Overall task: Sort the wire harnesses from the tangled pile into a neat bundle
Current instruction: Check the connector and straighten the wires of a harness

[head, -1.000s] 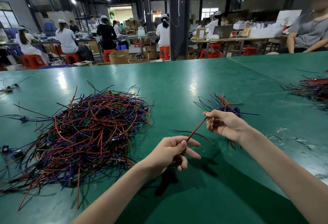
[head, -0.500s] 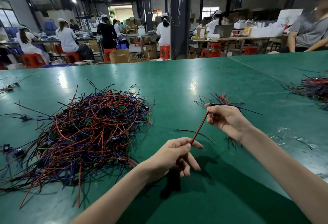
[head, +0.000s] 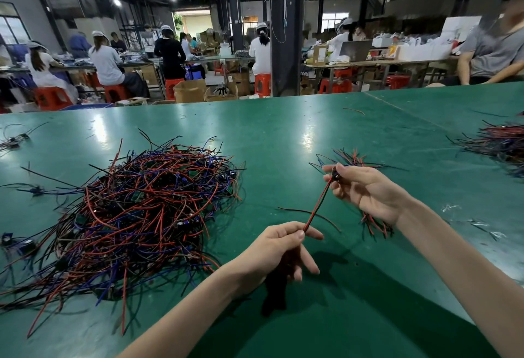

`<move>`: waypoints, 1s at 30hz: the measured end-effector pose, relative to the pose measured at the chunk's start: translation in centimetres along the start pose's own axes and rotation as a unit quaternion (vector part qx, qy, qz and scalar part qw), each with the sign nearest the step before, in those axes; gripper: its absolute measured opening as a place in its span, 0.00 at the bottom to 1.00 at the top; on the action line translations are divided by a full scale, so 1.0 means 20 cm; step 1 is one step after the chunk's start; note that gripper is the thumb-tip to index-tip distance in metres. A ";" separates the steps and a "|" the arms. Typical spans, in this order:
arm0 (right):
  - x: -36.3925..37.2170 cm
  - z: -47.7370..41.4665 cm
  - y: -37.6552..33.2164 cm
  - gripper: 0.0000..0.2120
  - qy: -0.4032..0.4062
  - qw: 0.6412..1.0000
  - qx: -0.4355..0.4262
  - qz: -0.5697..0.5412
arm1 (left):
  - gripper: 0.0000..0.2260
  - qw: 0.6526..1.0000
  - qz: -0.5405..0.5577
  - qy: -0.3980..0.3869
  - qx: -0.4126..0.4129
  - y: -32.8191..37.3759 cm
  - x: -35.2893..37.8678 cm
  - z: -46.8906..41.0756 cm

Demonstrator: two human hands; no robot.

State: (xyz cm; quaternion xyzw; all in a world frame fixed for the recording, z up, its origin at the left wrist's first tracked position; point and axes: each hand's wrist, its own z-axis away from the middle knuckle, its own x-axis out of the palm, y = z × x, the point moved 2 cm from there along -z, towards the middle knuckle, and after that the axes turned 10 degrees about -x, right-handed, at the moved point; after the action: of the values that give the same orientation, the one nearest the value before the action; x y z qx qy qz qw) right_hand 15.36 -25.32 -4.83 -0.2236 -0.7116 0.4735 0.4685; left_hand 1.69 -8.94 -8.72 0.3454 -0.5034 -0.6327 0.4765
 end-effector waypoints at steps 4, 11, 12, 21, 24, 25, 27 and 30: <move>0.00 0.00 -0.02 0.14 -0.013 0.999 -0.024 -0.023 | 0.12 1.000 0.006 0.001 -0.008 0.00 0.00 0.00; -0.05 -0.05 -0.09 0.15 0.021 0.998 -0.003 0.062 | 0.10 0.998 0.043 0.028 -0.024 -0.01 -0.01 -0.01; -0.06 -0.07 -0.12 0.16 0.032 0.995 0.000 0.091 | 0.10 0.998 0.048 0.033 -0.026 -0.01 -0.01 -0.01; -0.24 -0.31 -0.32 0.09 0.078 0.887 0.031 0.455 | 0.10 0.997 0.056 0.045 -0.037 -0.01 -0.01 -0.02; -0.26 -0.37 -0.26 0.12 0.058 0.798 0.076 0.595 | 0.10 0.997 0.058 0.043 -0.034 -0.01 -0.02 -0.02; -0.27 -0.39 -0.24 0.13 0.062 0.780 0.084 0.617 | 0.10 0.997 0.059 0.041 -0.033 -0.01 -0.02 -0.02; -0.29 -0.42 -0.22 0.11 0.079 0.750 0.084 0.652 | 0.11 0.997 0.061 0.040 -0.031 -0.01 -0.02 -0.02; -0.31 -0.45 -0.20 0.11 0.111 0.730 0.061 0.672 | 0.11 0.997 0.062 0.041 -0.031 -0.01 -0.03 -0.02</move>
State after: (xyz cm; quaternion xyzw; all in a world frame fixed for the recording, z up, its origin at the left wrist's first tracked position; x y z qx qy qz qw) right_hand 26.62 -27.58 -3.08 -0.6649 -0.2881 0.6792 0.1167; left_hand 2.21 -8.56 -9.05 0.3241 -0.4842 -0.6024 0.5456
